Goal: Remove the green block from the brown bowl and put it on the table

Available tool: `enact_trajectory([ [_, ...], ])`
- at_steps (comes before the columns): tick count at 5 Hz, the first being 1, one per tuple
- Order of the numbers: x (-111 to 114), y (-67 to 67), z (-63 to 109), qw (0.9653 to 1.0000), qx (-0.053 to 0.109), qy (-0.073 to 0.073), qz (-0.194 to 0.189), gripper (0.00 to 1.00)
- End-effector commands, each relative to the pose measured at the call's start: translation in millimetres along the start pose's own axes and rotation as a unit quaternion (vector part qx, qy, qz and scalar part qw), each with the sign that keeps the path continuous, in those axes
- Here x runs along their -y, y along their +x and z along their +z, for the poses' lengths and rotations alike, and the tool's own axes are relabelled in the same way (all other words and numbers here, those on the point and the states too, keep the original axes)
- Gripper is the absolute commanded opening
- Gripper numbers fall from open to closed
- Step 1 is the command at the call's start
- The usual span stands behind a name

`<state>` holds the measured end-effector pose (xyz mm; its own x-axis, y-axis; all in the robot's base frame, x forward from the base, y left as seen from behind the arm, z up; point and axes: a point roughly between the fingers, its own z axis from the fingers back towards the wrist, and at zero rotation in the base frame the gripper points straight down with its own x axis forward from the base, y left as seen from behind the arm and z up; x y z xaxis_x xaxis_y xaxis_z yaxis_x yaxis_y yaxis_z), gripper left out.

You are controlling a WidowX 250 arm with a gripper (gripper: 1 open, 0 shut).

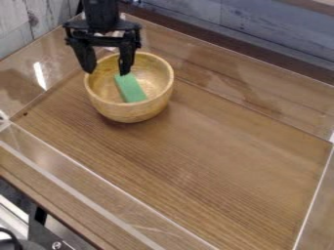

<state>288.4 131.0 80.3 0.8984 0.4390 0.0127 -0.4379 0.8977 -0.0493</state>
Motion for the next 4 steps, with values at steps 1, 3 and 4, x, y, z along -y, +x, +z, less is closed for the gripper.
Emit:
enact_trajectory([
  [1,1,3.5,4.0,0.9997,0.020,-0.001,0.016,1.00],
  [3,27,2.5,19.2,0.9998,0.018,-0.009,-0.007,1.00],
  [4,26,-6.4,16.9,0.9997,0.022,-0.012,0.008,1.00],
])
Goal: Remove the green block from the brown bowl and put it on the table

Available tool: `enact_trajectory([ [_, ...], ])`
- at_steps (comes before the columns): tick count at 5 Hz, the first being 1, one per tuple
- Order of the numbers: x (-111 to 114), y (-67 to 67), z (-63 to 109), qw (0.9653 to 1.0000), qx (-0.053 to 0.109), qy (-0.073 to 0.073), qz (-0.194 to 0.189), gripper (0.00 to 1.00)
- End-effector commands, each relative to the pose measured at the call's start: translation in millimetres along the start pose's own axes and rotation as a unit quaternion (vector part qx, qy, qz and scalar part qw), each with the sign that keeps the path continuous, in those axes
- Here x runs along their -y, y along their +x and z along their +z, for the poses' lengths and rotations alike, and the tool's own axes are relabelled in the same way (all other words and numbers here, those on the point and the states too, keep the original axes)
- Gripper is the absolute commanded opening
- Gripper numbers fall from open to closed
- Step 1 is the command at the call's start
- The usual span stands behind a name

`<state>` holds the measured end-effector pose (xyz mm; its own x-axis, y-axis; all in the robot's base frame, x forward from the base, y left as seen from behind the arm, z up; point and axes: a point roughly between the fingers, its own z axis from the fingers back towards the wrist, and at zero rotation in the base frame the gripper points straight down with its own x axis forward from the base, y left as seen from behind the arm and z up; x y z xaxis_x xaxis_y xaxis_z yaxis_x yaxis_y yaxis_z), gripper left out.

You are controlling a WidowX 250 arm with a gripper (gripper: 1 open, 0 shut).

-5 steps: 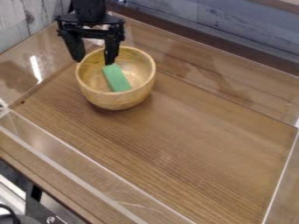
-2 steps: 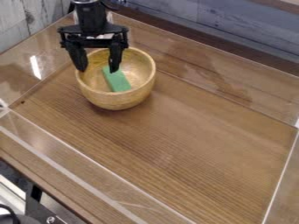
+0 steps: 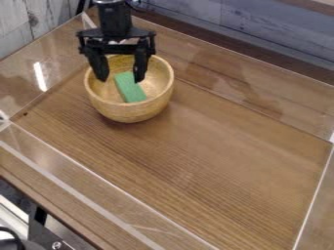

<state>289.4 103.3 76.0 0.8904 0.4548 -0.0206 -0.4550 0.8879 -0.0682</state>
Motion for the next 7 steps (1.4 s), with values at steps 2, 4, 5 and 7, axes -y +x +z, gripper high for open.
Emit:
enact_trajectory([
  [2,-2,0.9,12.5,0.9984,0.053,-0.002,-0.017,1.00],
  [4,4,1.7,5.4,0.9965,0.070,0.005,-0.046,1.00],
  [5,8,-1.6,8.3,0.9958,0.076,0.007,-0.051,1.00],
  [7,11,-2.6,17.4,0.9925,0.079,0.003,-0.093,0.00],
])
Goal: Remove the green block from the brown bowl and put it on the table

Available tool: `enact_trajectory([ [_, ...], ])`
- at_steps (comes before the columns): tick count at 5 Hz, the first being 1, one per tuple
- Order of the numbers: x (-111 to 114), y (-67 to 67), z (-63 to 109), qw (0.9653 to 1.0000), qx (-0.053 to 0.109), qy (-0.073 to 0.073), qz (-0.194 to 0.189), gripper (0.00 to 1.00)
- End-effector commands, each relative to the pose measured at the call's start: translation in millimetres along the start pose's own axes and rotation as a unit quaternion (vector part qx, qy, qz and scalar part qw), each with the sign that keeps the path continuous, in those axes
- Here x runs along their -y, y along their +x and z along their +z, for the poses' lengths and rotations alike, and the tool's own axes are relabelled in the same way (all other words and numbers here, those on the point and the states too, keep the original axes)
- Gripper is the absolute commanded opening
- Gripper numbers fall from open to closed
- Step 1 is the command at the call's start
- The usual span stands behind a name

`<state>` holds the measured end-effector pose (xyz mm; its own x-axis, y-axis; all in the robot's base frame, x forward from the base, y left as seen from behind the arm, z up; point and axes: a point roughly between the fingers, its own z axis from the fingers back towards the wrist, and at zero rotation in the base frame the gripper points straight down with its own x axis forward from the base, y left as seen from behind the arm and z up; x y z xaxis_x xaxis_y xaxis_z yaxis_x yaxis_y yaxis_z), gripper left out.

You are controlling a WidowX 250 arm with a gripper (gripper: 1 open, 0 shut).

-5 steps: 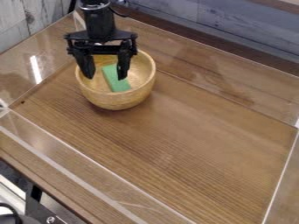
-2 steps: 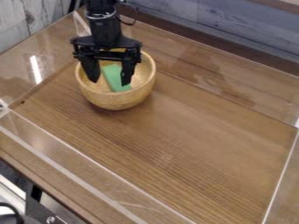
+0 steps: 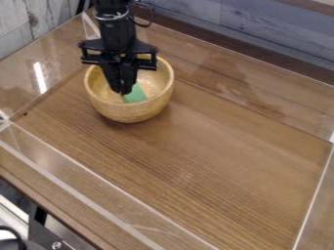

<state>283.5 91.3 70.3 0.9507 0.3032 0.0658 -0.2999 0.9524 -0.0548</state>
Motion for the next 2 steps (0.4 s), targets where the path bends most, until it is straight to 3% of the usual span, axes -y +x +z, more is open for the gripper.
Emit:
enact_trajectory([
  [1,10,13.0,42.8,0.9972,0.054,-0.009,-0.051,0.00],
  [2,23,16.8,61.0,0.9933,0.063,-0.022,-0.095,0.00],
])
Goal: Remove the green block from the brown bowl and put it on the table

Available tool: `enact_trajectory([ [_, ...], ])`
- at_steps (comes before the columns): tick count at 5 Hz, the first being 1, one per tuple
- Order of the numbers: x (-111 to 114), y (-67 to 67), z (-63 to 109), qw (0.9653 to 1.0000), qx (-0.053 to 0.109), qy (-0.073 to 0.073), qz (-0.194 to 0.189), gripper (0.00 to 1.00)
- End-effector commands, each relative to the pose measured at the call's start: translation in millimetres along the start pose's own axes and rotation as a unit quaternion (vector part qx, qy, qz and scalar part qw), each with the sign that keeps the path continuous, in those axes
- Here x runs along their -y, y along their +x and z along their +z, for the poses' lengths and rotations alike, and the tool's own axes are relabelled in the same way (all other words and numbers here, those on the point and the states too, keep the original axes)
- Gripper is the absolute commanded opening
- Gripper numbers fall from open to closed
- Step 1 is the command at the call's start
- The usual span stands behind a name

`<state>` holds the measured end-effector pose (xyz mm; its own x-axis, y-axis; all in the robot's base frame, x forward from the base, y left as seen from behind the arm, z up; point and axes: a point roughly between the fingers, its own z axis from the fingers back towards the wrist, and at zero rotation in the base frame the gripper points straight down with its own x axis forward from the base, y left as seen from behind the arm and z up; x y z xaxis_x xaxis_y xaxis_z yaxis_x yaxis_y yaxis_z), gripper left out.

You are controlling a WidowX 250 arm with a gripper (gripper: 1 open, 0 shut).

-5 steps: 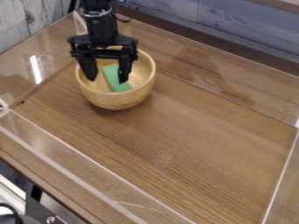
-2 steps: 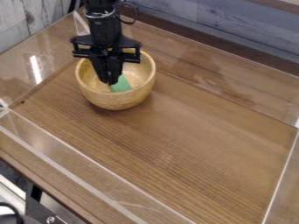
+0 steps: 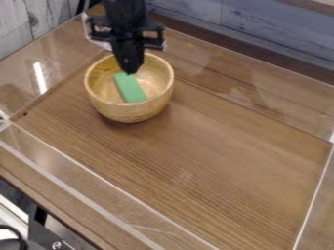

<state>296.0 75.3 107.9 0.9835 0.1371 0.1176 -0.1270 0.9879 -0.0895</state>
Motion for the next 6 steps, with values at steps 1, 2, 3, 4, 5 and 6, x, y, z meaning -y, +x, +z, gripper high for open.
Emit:
enact_trajectory([
  [1,9,16.9,26.2,0.9990,0.042,0.005,-0.013,1.00],
  [2,13,23.5,20.1,0.9992,0.037,0.006,-0.013,1.00],
  [3,25,21.9,20.7,0.9991,0.037,0.005,-0.021,1.00],
  [4,23,16.6,11.1,0.9993,0.031,0.013,-0.018,1.00],
  [5,6,11.8,6.2,0.9993,0.029,0.024,0.000,1.00],
  [6,-8,9.7,0.5,0.9990,0.028,0.031,0.017,1.00],
])
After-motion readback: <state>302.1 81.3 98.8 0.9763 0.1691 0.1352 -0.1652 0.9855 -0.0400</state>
